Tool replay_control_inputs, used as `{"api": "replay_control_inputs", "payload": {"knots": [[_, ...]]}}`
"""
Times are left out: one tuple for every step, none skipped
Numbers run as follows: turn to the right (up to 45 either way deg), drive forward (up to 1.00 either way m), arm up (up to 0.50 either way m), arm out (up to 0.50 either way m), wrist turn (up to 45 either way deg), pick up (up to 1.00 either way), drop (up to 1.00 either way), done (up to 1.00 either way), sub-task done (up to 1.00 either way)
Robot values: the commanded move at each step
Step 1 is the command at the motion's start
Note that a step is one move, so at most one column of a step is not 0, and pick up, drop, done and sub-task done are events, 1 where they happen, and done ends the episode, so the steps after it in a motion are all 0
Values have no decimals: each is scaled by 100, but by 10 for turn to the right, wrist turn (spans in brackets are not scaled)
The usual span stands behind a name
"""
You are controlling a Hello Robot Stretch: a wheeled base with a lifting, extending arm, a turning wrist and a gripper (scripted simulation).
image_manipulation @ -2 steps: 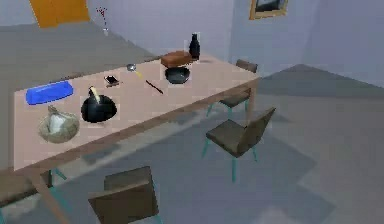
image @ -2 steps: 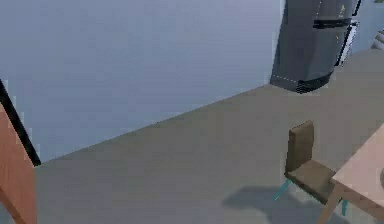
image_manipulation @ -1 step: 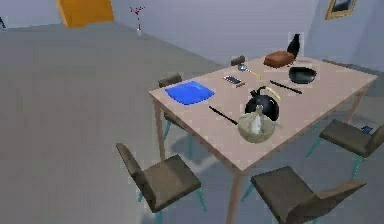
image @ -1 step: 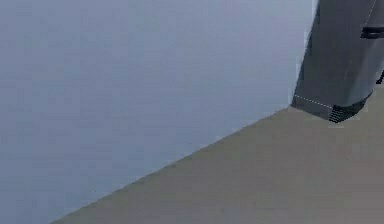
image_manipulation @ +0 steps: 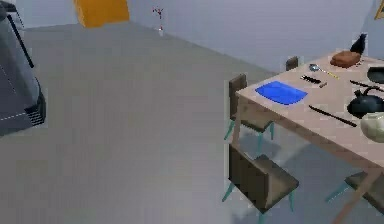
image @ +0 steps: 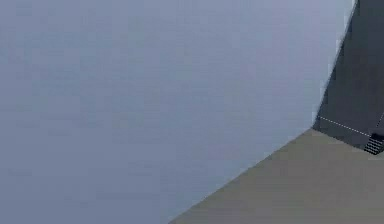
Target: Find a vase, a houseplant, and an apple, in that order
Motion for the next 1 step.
{"api": "replay_control_inputs", "payload": {"knots": [[450,0,0,0,0,0,0,0,0]]}}
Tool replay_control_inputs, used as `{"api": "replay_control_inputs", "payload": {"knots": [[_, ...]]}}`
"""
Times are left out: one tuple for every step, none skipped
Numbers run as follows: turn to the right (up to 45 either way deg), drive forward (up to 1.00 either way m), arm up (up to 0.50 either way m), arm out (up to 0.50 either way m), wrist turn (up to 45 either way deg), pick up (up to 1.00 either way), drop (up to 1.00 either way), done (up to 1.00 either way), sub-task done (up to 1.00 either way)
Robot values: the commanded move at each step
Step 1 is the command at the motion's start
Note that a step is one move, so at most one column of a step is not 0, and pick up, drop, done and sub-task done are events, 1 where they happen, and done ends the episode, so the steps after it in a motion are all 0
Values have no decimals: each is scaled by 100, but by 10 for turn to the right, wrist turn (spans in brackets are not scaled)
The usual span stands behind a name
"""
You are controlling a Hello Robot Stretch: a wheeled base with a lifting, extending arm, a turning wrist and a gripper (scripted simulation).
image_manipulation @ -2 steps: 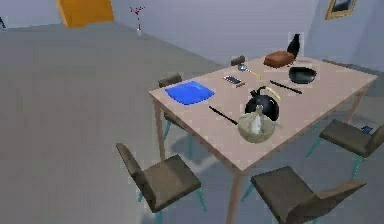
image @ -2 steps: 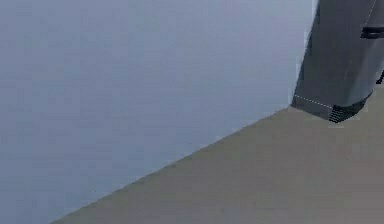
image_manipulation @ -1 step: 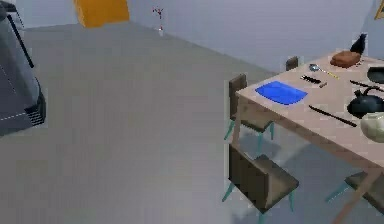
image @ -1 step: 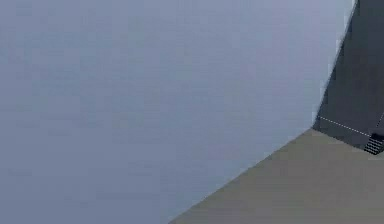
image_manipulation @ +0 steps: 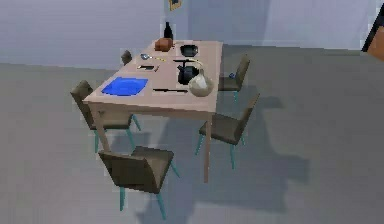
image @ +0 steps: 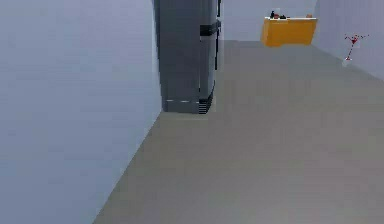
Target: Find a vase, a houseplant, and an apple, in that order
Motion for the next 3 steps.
{"api": "replay_control_inputs", "payload": {"knots": [[60,0,0,0,0,0,0,0,0],[0,75,0,0,0,0,0,0,0],[360,0,0,0,0,0,0,0,0]]}}
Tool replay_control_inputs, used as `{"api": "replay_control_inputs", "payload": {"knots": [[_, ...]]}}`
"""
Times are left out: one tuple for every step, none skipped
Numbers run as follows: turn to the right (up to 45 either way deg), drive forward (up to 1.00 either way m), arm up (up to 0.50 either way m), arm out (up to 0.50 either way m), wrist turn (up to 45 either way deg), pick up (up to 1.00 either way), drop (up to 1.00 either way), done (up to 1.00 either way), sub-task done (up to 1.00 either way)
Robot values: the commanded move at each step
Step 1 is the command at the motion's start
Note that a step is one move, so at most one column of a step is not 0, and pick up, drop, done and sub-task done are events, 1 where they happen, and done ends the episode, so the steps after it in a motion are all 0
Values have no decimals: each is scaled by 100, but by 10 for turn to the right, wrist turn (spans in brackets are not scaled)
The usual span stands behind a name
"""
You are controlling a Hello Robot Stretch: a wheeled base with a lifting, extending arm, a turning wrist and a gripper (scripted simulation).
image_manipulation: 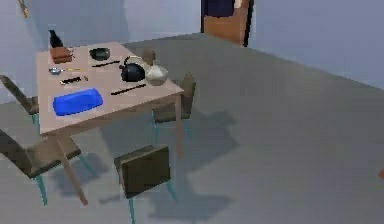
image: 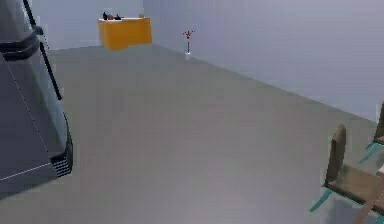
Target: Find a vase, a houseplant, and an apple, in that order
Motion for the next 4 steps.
{"api": "replay_control_inputs", "payload": {"knots": [[0,100,0,0,0,0,0,0,0],[0,100,0,0,0,0,0,0,0],[0,100,0,0,0,0,0,0,0],[0,100,0,0,0,0,0,0,0]]}}
